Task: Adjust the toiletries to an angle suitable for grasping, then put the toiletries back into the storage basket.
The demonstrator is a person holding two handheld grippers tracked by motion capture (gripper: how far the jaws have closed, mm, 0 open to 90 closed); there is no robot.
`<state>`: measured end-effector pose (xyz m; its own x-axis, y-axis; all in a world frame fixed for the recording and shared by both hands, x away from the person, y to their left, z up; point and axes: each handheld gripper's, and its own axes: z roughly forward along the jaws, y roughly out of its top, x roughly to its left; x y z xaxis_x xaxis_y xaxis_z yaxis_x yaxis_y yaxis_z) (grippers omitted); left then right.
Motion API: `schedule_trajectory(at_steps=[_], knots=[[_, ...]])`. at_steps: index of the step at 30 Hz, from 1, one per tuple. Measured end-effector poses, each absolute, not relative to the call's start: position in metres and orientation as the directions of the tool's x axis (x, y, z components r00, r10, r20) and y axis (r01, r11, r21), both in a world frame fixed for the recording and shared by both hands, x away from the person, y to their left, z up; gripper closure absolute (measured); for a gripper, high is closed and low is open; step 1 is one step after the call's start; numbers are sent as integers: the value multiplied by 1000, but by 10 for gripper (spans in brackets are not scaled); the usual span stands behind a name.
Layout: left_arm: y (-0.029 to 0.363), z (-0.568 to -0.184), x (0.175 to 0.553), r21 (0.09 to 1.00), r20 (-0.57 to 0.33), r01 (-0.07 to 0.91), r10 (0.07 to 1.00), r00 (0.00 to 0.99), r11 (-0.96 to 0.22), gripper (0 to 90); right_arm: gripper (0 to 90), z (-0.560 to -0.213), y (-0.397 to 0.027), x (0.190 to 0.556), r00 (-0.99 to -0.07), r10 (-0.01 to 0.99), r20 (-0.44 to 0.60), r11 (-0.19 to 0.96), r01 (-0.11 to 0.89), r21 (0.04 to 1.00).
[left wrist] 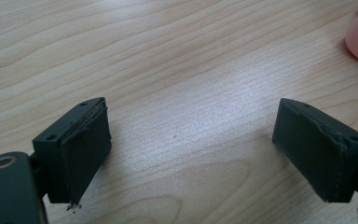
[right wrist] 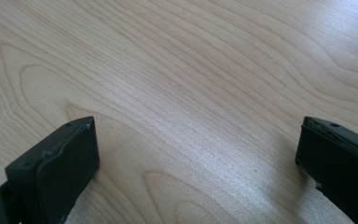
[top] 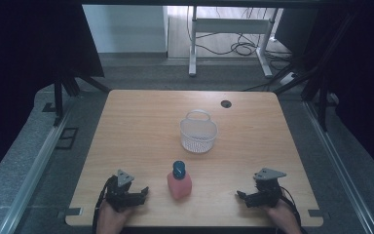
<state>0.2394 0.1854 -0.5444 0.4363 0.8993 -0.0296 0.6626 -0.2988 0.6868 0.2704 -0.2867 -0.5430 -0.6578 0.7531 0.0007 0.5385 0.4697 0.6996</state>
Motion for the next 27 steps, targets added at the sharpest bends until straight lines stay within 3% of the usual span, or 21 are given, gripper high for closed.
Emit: schedule_trajectory(at_steps=[27], knots=[[184,-539,239,679,-39,665,890,454,-309,126,0,-543,-287,270,-658,753,0,470,538,700]])
